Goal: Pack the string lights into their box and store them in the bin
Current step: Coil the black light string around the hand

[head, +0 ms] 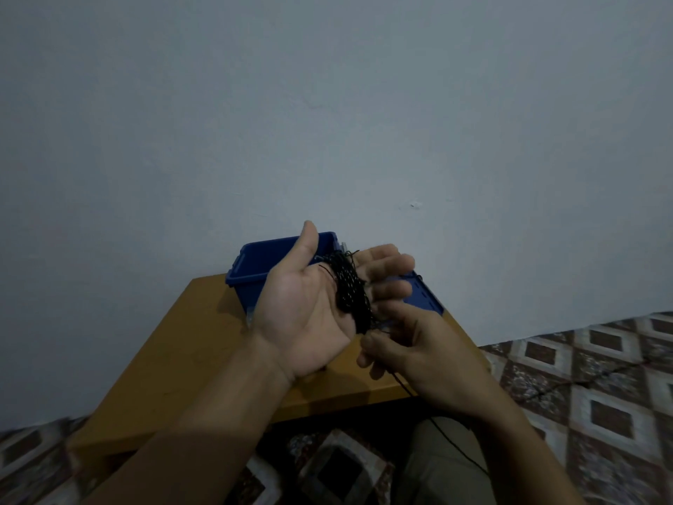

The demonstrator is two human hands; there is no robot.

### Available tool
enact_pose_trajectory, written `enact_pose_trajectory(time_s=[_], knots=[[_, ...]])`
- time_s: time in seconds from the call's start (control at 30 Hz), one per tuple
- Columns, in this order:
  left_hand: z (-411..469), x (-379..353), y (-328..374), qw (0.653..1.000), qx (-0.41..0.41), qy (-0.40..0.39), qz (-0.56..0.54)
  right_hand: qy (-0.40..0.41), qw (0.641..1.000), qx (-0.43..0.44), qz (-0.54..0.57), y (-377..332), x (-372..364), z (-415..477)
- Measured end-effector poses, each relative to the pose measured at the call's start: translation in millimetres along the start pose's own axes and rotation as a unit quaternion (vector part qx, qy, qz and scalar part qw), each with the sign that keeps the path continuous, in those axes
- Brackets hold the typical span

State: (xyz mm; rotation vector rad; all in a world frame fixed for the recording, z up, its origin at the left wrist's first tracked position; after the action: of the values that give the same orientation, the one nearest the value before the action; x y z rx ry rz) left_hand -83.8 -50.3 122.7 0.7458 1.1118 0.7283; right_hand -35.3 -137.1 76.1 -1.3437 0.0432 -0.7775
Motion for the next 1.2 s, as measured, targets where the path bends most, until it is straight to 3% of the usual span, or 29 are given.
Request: enact_pose_trajectory(time_s=[0.27,0.43,0.73,0.83,1.2], knots=[[4.3,2.0,15.3,0.997,-0.041,0.047,0.053,0.006,0.999,0.009,0.03,-2.1,-1.2,0.3],[4.3,3.3,17.6,0.997,-0.057,0.048,0.023,0.018,0.998,0.0,0.055,-1.8,-1.0,0.4],[3.8,14.1,13.2,0.993,-0.048,0.101,0.048,0.029,0.999,0.02,0.028,-2.6,5.7,-0.7],[2.5,19.8,14.6,0.986,-0.056,0.144,0.057,0.054,0.997,0.023,0.053,-1.4,10.2,-0.9],[4.6,25.3,6.5,0.979,-0.005,0.178,0.098,0.108,0.988,0.031,0.108,-1.8,18.0,-0.9]])
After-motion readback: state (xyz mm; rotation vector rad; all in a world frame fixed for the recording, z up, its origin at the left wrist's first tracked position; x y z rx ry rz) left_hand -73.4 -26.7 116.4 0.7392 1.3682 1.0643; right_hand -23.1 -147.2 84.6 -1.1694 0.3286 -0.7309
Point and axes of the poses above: each hand's wrist, its own z-axis towards the middle knuckle, its own x-axis out of the back of the hand, y = z × x, the point moved 7 cm from there along z, towards the middle knuckle, and after that the axes turned 8 degrees about -y, right-handed, at the moved point
